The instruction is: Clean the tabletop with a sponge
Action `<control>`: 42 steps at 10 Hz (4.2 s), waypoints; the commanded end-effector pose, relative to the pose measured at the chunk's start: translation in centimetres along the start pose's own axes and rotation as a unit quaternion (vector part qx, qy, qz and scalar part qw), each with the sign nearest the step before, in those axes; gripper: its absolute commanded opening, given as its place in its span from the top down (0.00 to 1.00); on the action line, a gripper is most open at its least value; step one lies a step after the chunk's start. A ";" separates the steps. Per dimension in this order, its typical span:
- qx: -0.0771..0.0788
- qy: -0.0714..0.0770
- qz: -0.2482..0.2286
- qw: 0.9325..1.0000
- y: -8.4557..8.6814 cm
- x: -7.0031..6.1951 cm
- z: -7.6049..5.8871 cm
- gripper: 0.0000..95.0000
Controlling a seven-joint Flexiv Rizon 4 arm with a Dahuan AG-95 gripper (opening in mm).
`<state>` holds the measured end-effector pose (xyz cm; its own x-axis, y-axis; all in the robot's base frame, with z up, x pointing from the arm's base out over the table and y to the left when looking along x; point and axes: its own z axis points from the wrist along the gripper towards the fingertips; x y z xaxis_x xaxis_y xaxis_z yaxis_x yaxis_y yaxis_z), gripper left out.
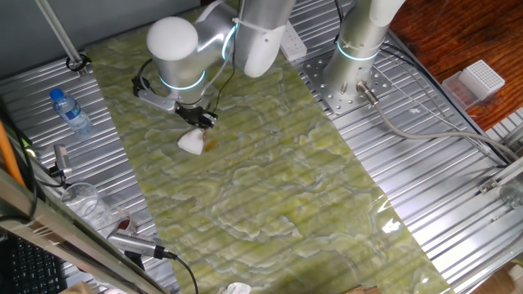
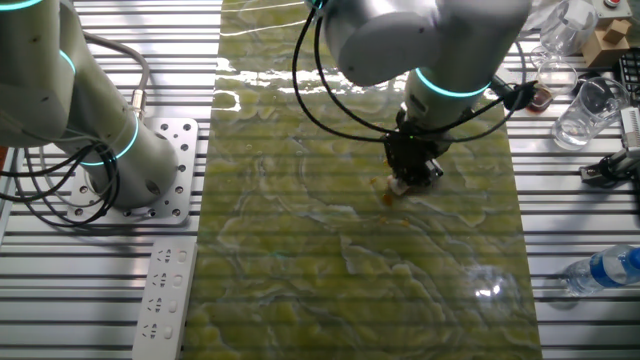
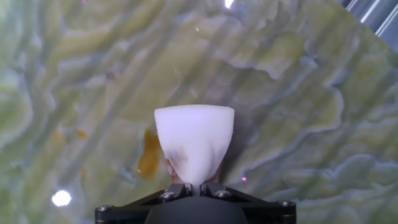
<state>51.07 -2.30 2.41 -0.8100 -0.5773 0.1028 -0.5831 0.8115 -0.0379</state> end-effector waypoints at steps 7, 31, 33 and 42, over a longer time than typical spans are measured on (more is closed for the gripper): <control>-0.020 0.003 0.057 0.998 1.7 -2.7 -0.4 1.00; 0.027 0.075 -0.084 0.993 0.5 5.7 0.6 1.00; 0.038 0.066 -0.112 0.991 -0.1 6.5 0.7 1.00; 0.089 0.034 -0.180 0.979 -1.8 8.2 1.5 1.00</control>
<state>45.48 -8.72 1.91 -0.5440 -0.8125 0.2097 -0.8388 0.5203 -0.1603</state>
